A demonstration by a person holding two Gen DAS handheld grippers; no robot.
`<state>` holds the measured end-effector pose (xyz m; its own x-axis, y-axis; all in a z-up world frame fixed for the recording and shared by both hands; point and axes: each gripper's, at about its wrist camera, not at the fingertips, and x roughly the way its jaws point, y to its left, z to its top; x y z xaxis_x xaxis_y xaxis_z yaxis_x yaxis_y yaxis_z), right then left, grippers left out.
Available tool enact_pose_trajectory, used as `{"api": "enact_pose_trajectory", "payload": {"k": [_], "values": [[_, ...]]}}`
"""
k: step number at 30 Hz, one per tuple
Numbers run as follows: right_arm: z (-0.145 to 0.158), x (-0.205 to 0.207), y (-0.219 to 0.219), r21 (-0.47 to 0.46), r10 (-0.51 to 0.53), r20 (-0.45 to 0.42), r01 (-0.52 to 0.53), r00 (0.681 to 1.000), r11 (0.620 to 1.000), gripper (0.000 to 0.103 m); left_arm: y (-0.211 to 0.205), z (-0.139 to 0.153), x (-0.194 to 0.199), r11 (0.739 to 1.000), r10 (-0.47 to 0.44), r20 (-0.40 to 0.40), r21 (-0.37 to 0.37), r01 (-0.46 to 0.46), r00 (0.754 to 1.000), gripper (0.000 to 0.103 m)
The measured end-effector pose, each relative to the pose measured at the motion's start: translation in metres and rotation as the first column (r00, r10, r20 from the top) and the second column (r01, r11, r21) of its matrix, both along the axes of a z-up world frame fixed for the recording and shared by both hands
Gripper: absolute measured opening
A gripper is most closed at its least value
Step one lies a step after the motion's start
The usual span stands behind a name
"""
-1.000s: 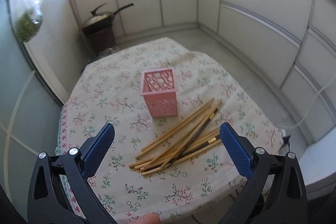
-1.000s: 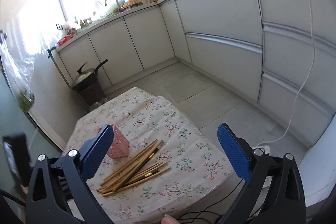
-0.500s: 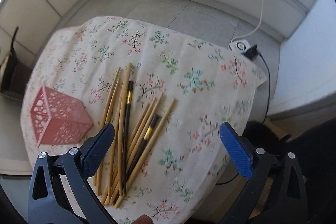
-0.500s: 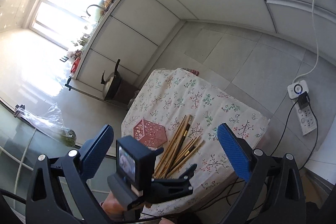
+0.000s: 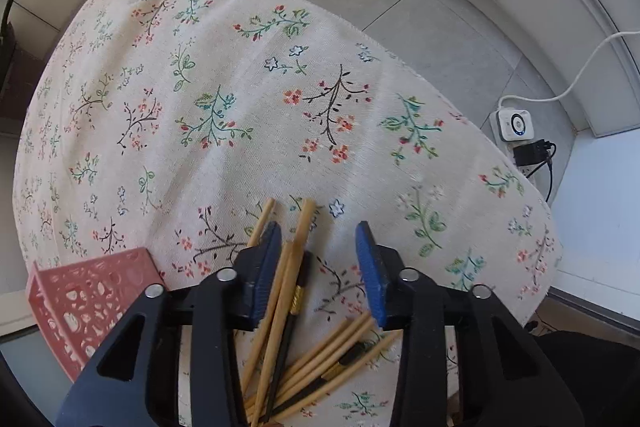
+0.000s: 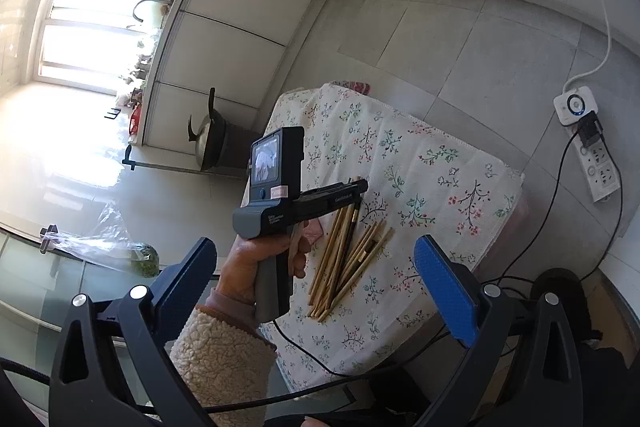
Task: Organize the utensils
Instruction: 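Grasp a wooden chopstick with the left tool while the right tool grasps a black-tipped chopstick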
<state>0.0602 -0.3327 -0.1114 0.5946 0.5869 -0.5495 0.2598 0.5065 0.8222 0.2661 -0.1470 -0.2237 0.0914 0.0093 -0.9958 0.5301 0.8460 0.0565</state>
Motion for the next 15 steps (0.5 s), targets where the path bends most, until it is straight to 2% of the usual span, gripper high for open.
{"api": "enact_pose_trajectory", "payload": {"k": [1, 5, 6, 9, 15], "values": [[-0.001, 0.001, 0.000, -0.004, 0.005, -0.006, -0.005, 1.000, 1.000, 0.096, 0.000, -0.003, 0.001, 1.000, 0.000, -0.005, 0.001, 0.000, 1.000, 0.031], [-0.008, 0.004, 0.000, -0.007, -0.001, -0.039, 0.001, 0.999, 1.000, 0.096, 0.001, -0.011, 0.002, 1.000, 0.000, 0.003, 0.028, -0.001, 1.000, 0.012], [-0.009, 0.005, 0.000, -0.011, -0.003, -0.043, 0.003, 0.999, 1.000, 0.096, 0.001, -0.012, 0.001, 1.000, 0.004, 0.010, 0.028, -0.004, 1.000, 0.011], [-0.009, 0.006, 0.002, -0.042, -0.011, -0.045, 0.009, 0.999, 0.999, 0.096, 0.006, -0.006, -0.006, 1.000, 0.005, 0.062, 0.008, -0.005, 0.998, 0.008], [-0.022, 0.014, 0.017, -0.069, -0.011, -0.095, 0.005, 0.995, 0.998, 0.096, 0.035, 0.044, -0.041, 0.994, 0.055, 0.157, -0.104, -0.039, 0.986, 0.006]]}}
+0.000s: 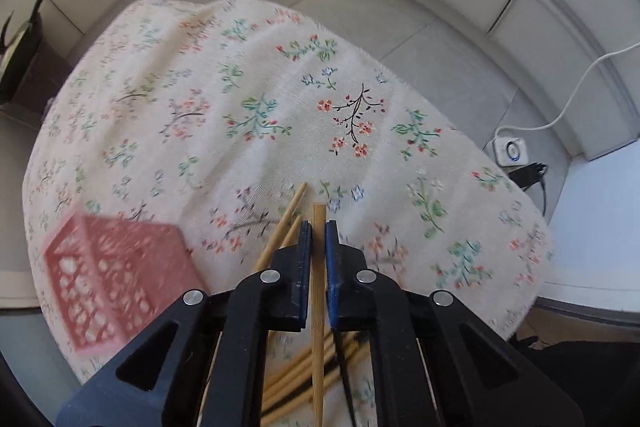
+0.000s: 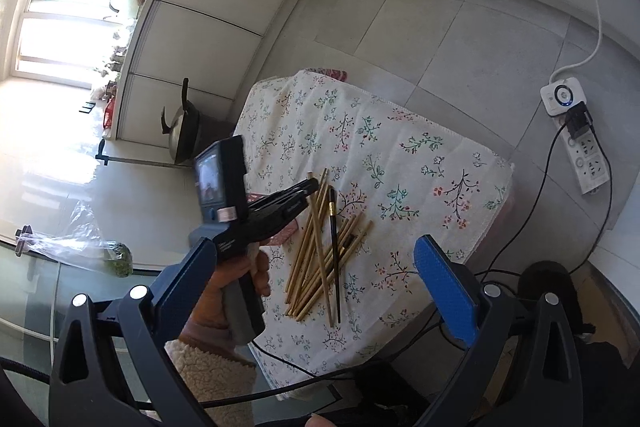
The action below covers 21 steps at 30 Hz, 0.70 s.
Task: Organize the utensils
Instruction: 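Grasp a wooden chopstick with the left tool while the right tool grasps a black-tipped chopstick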
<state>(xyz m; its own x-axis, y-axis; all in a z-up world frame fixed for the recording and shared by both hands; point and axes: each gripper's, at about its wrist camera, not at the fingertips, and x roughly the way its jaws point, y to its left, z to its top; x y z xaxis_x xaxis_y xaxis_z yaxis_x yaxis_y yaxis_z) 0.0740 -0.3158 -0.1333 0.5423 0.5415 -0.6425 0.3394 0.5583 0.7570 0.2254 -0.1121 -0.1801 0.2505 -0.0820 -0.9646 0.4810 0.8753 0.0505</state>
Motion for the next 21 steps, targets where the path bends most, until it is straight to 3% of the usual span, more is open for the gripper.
{"api": "enact_pose_trajectory", "payload": {"k": [8, 12, 15, 17, 21], "values": [[-0.054, 0.014, 0.040, 0.049, -0.008, -0.184, 0.017, 0.983, 0.999, 0.096, 0.064, 0.082, -0.099, 0.984, 0.036, 0.125, -0.177, -0.014, 0.992, 0.007], [-0.055, 0.044, 0.072, -0.013, 0.046, -0.183, -0.049, 0.982, 0.999, 0.089, 0.100, 0.107, -0.142, 0.970, 0.080, 0.186, -0.242, -0.034, 0.979, 0.007], [-0.054, 0.075, 0.103, -0.119, 0.127, -0.170, -0.149, 0.977, 0.982, 0.074, 0.125, 0.118, -0.163, 0.953, 0.133, 0.220, -0.295, -0.064, 0.966, 0.007], [-0.062, 0.098, 0.123, -0.182, 0.186, -0.186, -0.220, 0.965, 0.958, 0.058, 0.137, 0.124, -0.172, 0.948, 0.153, 0.247, -0.311, -0.071, 0.957, 0.007], [-0.085, 0.137, 0.147, -0.291, 0.236, -0.229, -0.298, 0.944, 0.909, 0.042, 0.154, 0.138, -0.179, 0.934, 0.175, 0.280, -0.352, -0.069, 0.944, 0.007]]}}
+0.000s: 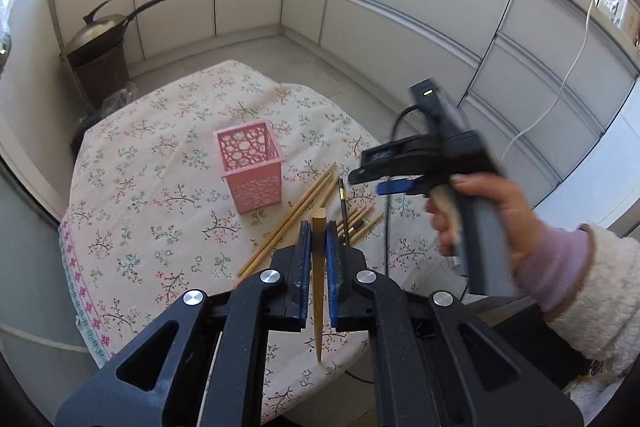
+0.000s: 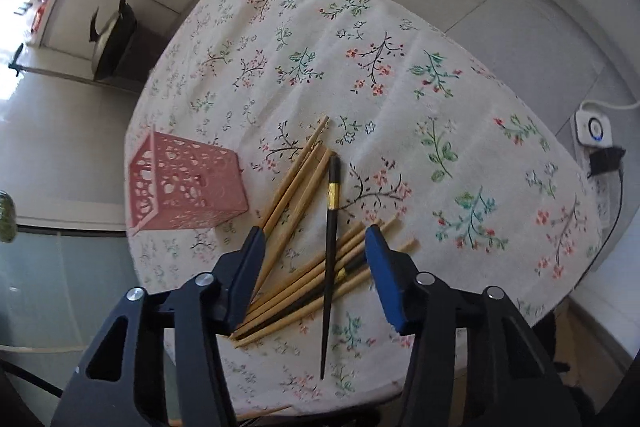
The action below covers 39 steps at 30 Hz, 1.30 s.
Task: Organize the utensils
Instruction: 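Grasp a wooden chopstick with the left tool while the right tool grasps a black-tipped chopstick, then carry both chopsticks to the pink cup and drop the left tool's chopstick in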
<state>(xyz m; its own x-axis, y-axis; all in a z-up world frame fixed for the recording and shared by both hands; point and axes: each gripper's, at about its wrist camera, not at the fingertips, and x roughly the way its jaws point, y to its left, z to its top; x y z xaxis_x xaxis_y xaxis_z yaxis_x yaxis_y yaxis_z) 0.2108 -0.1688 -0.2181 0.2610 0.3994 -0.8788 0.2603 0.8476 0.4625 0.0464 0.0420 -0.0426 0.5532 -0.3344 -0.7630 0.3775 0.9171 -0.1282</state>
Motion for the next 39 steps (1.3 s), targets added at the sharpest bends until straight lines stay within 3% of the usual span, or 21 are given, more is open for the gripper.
{"api": "enact_pose_trajectory", "payload": {"k": [10, 11, 16, 20, 25, 33, 39], "values": [[-0.045, 0.033, 0.014, -0.095, 0.067, -0.078, -0.074, 0.995, 0.993, 0.018, 0.018, 0.003, 0.002, 0.999, 0.021, -0.004, -0.049, -0.021, 1.000, 0.007], [-0.047, 0.033, 0.012, -0.093, 0.065, -0.071, -0.072, 0.995, 0.993, 0.013, 0.017, 0.003, 0.002, 0.999, 0.021, -0.005, -0.050, -0.021, 1.000, 0.007], [-0.043, 0.029, 0.006, -0.099, 0.078, -0.017, -0.079, 0.997, 0.992, 0.007, 0.013, 0.005, 0.005, 0.998, 0.036, 0.000, -0.053, -0.036, 0.999, 0.007], [-0.005, 0.008, -0.004, -0.064, 0.074, 0.055, -0.070, 0.996, 0.995, 0.007, 0.016, 0.009, 0.003, 0.997, 0.051, 0.021, -0.064, -0.050, 0.998, 0.007], [0.066, -0.029, -0.011, -0.036, 0.075, 0.206, -0.069, 0.976, 0.997, 0.007, 0.021, 0.024, -0.004, 0.993, 0.089, 0.066, -0.087, -0.084, 0.994, 0.007], [0.167, -0.073, -0.024, -0.035, 0.043, 0.450, -0.030, 0.892, 0.999, 0.007, 0.029, 0.070, -0.003, 0.978, 0.180, 0.166, -0.134, -0.159, 0.969, 0.007], [0.222, -0.072, -0.035, 0.023, -0.011, 0.545, -0.002, 0.838, 1.000, 0.007, 0.043, 0.107, 0.025, 0.948, 0.286, 0.225, -0.206, -0.241, 0.931, 0.007]]}}
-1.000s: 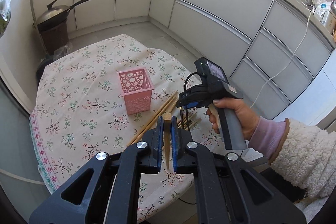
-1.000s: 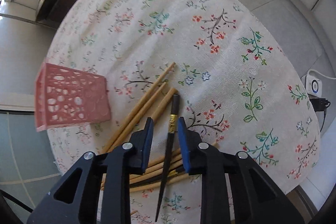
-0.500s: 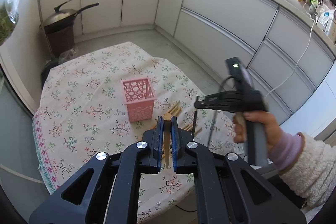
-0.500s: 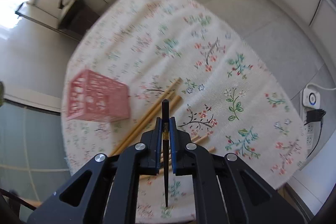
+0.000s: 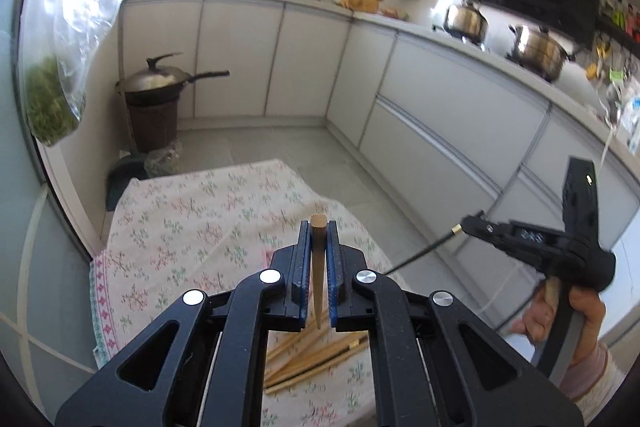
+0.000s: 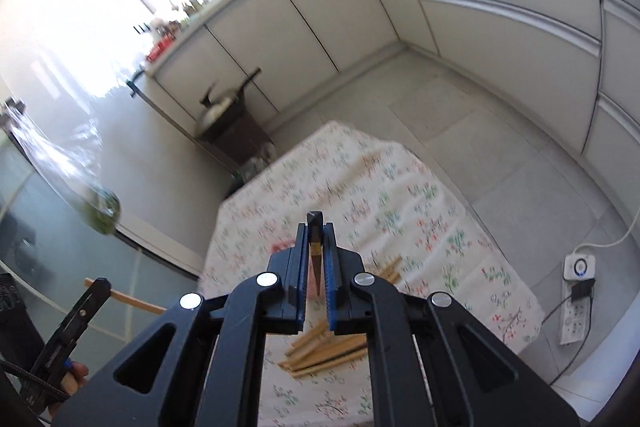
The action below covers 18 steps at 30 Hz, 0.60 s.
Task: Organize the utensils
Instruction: 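Carry both chopsticks to the pink cup and drop the left tool's chopstick in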
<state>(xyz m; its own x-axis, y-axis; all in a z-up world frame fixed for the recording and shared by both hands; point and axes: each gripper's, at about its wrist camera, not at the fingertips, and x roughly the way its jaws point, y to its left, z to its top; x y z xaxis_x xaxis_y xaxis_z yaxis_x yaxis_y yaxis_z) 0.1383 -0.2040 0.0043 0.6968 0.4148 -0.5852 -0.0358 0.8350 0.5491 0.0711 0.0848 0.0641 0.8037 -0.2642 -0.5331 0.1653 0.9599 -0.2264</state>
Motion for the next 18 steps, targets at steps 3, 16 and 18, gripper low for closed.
{"api": "enact_pose_trajectory", "payload": {"k": [3, 16, 18], "values": [[0.014, 0.011, 0.000, 0.018, 0.003, 0.018, -0.004, 1.000, 1.000, 0.007, 0.003, 0.009, 0.017, 0.998, 0.057, 0.024, -0.005, -0.057, 0.998, 0.007], [0.008, 0.067, 0.051, -0.083, 0.099, -0.020, -0.100, 0.995, 0.991, 0.007, -0.006, -0.037, 0.091, 0.995, 0.084, -0.094, 0.052, -0.080, 0.992, 0.031], [0.005, 0.072, 0.060, -0.101, 0.111, -0.028, -0.113, 0.993, 0.988, 0.007, 0.004, -0.030, 0.083, 0.993, 0.117, -0.062, 0.031, -0.115, 0.991, 0.049]]}}
